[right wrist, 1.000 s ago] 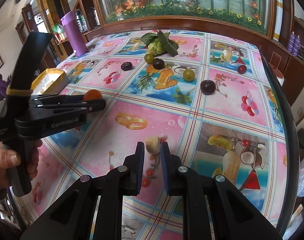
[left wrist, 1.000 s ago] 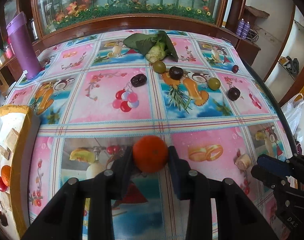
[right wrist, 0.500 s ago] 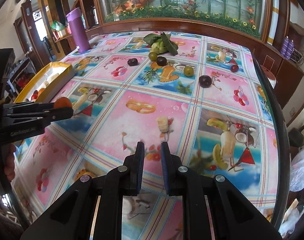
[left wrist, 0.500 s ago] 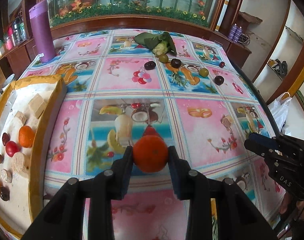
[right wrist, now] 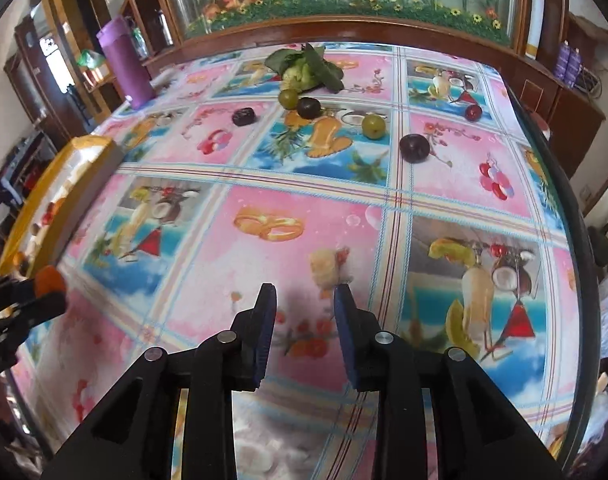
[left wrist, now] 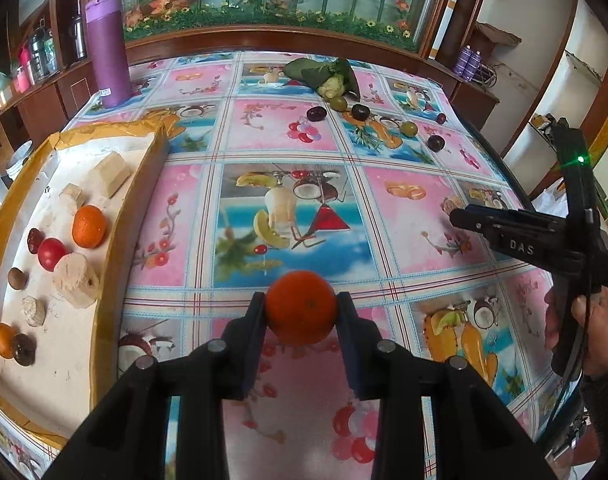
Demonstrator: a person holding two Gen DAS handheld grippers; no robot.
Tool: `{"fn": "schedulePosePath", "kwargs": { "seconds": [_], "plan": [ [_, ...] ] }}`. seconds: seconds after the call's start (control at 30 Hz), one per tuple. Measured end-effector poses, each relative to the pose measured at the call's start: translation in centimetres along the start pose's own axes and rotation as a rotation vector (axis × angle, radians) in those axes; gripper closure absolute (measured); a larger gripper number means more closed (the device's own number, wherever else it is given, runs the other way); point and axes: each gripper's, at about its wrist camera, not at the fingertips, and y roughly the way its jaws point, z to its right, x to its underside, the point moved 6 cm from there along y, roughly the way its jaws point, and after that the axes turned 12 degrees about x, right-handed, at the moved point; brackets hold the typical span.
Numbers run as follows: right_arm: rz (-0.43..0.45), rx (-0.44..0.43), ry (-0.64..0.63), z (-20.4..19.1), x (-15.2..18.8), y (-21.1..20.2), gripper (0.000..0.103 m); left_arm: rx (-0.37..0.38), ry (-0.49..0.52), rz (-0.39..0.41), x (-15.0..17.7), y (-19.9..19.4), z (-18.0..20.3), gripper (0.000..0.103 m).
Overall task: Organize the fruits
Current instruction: 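Carry the orange in the left gripper while the right carries the tan cake over the tray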
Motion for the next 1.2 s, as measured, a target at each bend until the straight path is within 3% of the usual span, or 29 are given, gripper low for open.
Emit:
{"fn": "schedulePosePath", "kwargs": {
  "seconds": [0.1,0.17,0.37,0.53,0.67,0.7,0.77,0.83,0.87,1.13,1.2],
  "plan": [
    [0.0,0.031,-0.015,0.1,-0.5,1.1,0.074,0.004,-0.004,-0.003,0.4,-0.1,-0.1,0.066],
    [-0.004,0.051,-0.028,0.2,-0.5,1.8,0.086,0.005,-0.007,0.0,0.5,-0.3,-0.2,0.066],
    [0.054,0.087,-0.103,-0.4,-0.1,0.6,0.088,0.016,-0.024,0.002,0.7,-0.5,-0.5,0.066],
    [0.104,0.062,-0.128,-1.4,0.0,-2.3,0.088,0.027,-0.028,0.01,0.8,-1.0,-0.3,0.066],
    [0.057,0.097,-0.129,-1.0,0.5,-1.6,0.087,0.036,-0.036,-0.002,1.1,-0.9,-0.3,0.066],
    [0.037,0.088,-0.107,-0.6,0.6,-1.3,0.085,0.034,-0.03,-0.002,1.2,-0.9,-0.2,0.066],
    [0.022,0.109,-0.082,0.1,0.9,-0.9,0.059,0.03,-0.02,-0.001,1.3,-0.9,0.0,0.066],
    [0.039,0.138,-0.098,0.2,0.9,-0.9,0.041,0.034,-0.017,-0.007,1.5,-0.8,0.1,0.066],
    [0.053,0.154,-0.108,0.2,0.7,-0.9,0.037,0.034,-0.017,-0.01,1.7,-0.7,0.1,0.066],
    [0.061,0.098,-0.142,-1.8,-0.9,0.8,0.036,0.029,-0.033,-0.014,2.1,-0.8,0.0,0.066],
    [0.055,0.07,-0.148,-2.1,-0.7,1.2,0.04,0.029,-0.037,-0.009,2.1,-0.9,-0.1,0.066]
  ]
}}
